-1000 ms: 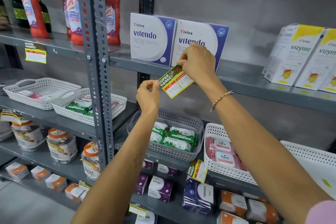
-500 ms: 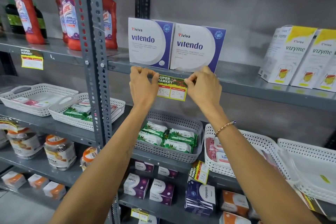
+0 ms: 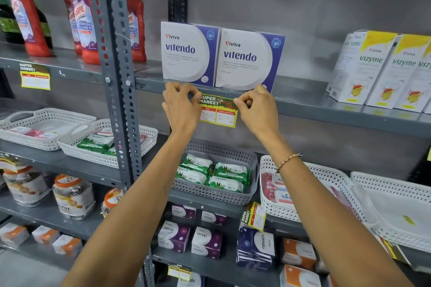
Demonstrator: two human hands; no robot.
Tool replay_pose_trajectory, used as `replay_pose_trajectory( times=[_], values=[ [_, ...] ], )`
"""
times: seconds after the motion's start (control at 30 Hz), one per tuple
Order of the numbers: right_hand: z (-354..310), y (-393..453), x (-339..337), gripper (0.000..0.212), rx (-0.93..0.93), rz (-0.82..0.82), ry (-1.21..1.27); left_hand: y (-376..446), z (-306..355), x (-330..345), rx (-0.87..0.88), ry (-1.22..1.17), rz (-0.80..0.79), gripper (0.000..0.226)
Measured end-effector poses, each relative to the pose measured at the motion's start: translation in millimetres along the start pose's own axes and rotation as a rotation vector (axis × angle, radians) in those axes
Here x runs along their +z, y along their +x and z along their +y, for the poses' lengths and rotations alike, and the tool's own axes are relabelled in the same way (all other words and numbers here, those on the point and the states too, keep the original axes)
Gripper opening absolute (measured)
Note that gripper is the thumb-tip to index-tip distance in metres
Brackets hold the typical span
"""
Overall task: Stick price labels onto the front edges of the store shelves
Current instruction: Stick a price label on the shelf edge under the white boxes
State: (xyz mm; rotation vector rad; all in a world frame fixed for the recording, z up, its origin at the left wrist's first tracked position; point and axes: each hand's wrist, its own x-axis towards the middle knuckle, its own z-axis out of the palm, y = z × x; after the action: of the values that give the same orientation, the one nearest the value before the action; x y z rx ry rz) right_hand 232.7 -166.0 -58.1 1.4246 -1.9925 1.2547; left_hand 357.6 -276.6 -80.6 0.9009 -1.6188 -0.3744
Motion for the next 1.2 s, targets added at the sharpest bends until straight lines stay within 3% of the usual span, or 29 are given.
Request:
replay_pose_trajectory(
  times=[0.6, 0.87, 1.07, 1.2],
  values=[
    [-4.0, 3.9, 7.4, 0.015, 0.101, 0.104, 0.004, 9.5, 6.4, 5.1, -0.025, 0.05, 0.027, 0.005],
    [-8.5, 0.4, 9.9, 0.013, 0.033, 0.182, -0.044, 7.6, 4.9, 7.3, 0.005, 0.0, 0.058, 0.006],
    [-9.1, 0.1, 10.5, 0.026, -0.009, 0.184, -0.064, 9.3, 4.9, 3.6, 0.183, -0.204, -0.018, 0.027],
    [-18.5, 2.9, 19.2, 0.049, 0.046, 0.16, -0.205, 7.7, 6.0, 6.0, 0.203, -0.267, -0.07, 0.037]
  ],
)
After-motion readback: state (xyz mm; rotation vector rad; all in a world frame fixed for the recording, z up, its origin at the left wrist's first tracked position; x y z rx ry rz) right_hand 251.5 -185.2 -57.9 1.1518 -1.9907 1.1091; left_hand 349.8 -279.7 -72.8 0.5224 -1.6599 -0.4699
